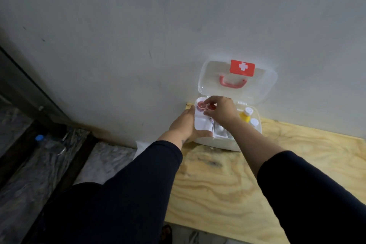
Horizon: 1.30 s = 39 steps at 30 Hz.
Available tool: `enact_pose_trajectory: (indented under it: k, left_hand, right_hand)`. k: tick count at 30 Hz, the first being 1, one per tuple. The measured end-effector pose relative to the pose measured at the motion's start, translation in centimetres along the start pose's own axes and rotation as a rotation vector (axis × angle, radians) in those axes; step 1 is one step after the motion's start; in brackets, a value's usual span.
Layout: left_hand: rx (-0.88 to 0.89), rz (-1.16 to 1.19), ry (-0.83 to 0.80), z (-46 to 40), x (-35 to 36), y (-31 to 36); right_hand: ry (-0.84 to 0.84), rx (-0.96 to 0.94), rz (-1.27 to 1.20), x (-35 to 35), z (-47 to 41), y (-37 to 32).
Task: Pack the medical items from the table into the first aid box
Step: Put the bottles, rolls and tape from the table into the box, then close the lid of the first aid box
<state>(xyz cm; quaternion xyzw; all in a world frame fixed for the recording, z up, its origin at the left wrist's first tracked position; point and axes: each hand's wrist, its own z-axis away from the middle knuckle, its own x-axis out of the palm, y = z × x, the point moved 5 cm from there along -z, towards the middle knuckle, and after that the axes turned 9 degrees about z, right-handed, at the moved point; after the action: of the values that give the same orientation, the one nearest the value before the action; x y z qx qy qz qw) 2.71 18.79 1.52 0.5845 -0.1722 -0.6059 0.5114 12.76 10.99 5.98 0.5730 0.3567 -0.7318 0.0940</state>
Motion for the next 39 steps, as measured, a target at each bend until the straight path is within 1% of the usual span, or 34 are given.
enact_pose_trajectory:
  k: [4, 8, 10, 12, 14, 16, 17, 18, 20, 22, 26, 30, 33, 39]
  left_hand:
    - [-0.003, -0.016, -0.002, -0.1, 0.3, -0.5]
    - [-0.002, -0.003, -0.010, -0.2, 0.4, -0.7]
    - [0.014, 0.007, -0.007, -0.3, 0.4, -0.7]
    - [0.036, 0.051, -0.013, -0.4, 0.3, -0.4]
    - [0.043, 0.058, -0.015, -0.5, 0.2, 0.0]
    - [0.011, 0.037, -0.021, -0.6, 0.3, -0.1]
    - [0.003, 0.036, -0.015, -0.6, 0.4, -0.2]
    - [-0.007, 0.041, 0.013, -0.7, 0.2, -0.1]
    - [-0.020, 0.083, 0.100, -1.1, -0.7, 0.4]
    - [-0.004, 0.153, 0.165, -1.4, -2.3, 2.5]
    - [0.126, 0.219, 0.291, -3.0, -5.5, 7.6]
    - [0.151, 0.185, 0.252, -3.5, -5.8, 9.6]
    - [0.161, 0.152, 0.271, -2.6, -5.5, 9.5]
    - [0.138, 0.098, 0.298, 1.2, -3.8, 8.9]
  right_hand:
    - [0.013, -0.004, 0.061, 1.0, 0.1, 0.0]
    - [0.021, -0.015, 0.029, 1.2, 0.2, -0.2]
    - [0.043, -0.028, 0.036, 0.9, 0.5, -0.3]
    - [0.098, -0.048, 0.083, 0.0, 0.7, -0.4]
    - [0.240, -0.108, 0.134, -1.9, 1.3, -0.6]
    - [0.465, -0.215, 0.237, -4.3, 2.0, -1.0]
    - [0.570, -0.239, 0.291, -5.5, 2.4, -1.0]
    - [0.648, -0.227, 0.332, -6.6, 2.5, -0.7]
    - [0.707, -0.152, 0.383, -8.8, 2.2, 0.1]
    - [0.661, -0.075, 0.390, -10.5, 1.2, 1.2]
    - [0.518, 0.022, 0.341, -11.5, -0.7, 3.2]
    - [0.479, 0.012, 0.348, -11.0, -0.6, 3.6]
    - [0.512, -0.023, 0.321, -10.9, 0.6, 3.4]
    - [0.515, -0.099, 0.368, -9.9, 5.4, 3.2]
